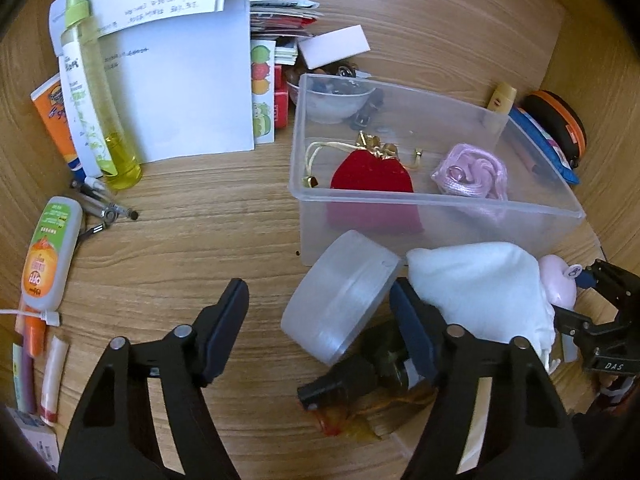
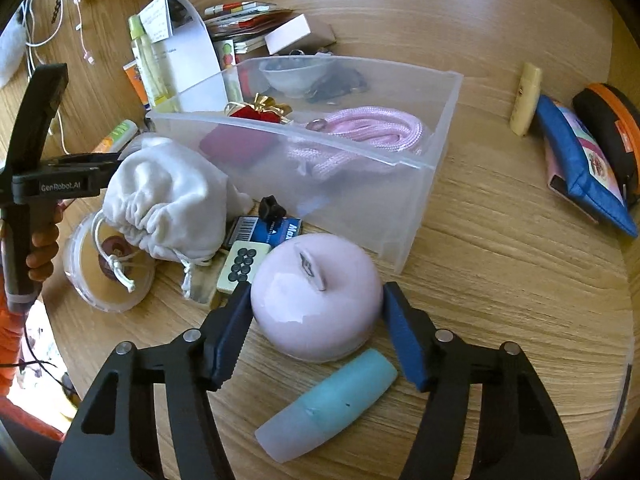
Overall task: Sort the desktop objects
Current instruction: 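Grasp the white round lid with the left tool while the right grasps the pink container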
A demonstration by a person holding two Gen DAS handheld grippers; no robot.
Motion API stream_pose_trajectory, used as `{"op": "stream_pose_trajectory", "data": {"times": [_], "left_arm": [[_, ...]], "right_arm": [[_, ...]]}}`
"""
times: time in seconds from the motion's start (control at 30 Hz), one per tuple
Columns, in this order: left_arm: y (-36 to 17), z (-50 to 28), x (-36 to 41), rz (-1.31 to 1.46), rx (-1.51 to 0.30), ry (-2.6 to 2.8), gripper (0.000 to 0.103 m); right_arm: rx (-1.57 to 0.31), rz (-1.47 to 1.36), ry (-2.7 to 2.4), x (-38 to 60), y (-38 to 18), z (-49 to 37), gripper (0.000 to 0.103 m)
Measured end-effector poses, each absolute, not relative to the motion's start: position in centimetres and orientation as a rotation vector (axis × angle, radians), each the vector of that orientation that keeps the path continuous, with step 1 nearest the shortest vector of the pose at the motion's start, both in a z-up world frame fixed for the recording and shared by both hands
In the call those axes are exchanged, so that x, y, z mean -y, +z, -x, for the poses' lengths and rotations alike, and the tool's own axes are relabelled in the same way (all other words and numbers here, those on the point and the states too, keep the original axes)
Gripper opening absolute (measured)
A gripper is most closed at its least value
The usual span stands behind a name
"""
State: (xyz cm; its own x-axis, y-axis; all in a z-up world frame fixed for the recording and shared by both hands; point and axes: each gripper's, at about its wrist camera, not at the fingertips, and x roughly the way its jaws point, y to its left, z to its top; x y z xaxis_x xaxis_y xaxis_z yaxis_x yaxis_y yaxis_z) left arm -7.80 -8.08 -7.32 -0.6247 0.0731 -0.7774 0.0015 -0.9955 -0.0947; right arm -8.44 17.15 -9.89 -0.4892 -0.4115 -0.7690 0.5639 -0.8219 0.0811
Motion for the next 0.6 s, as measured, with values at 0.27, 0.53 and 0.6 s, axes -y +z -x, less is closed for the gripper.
{"op": "stream_pose_trajectory", "data": {"times": [0.27, 0.53, 0.6], "left_arm": [[-8.25, 8.80, 7.56, 1.380, 0.175, 2.757, 0.047], [-8.30, 8.59, 7.23, 1.366, 0.161, 2.826, 0.029], [-8.13, 8.33, 7.38, 1.356, 0.161, 2.839, 0.029]], "right_arm": [[-0.249, -1.115, -2.284, -16.92, -9.91, 8.41, 0.061], [-0.258, -1.100, -2.298, -16.80, -9.80, 8.15, 0.061], [-0.259, -1.102, -2.296, -16.85, -9.78, 8.08, 0.061]]}}
